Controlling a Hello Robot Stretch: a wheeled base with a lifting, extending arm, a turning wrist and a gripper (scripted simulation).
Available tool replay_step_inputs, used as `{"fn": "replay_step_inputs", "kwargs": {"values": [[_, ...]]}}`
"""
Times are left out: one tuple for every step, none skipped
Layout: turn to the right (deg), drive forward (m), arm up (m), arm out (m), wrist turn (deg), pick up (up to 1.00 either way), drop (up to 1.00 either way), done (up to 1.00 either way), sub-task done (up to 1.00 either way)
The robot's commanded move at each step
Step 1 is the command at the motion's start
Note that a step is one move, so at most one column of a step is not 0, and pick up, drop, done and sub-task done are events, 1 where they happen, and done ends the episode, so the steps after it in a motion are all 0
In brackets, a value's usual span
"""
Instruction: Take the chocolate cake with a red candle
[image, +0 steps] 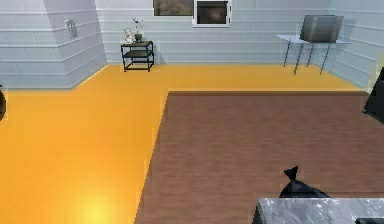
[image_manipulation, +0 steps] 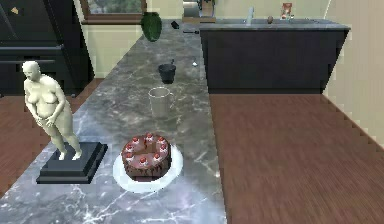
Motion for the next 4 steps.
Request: {"fn": "replay_step_inputs", "kwargs": {"values": [[0.0,0.0,0.5,0.0,0.0,0.0,0.0,0.0,0.0],[0.0,0.0,0.38,0.0,0.0,0.0,0.0,0.0,0.0],[0.0,0.0,0.0,0.08,0.0,0.0,0.0,0.0,0.0],[0.0,0.0,0.0,0.0,45.0,0.0,0.0,0.0,0.0]]}}
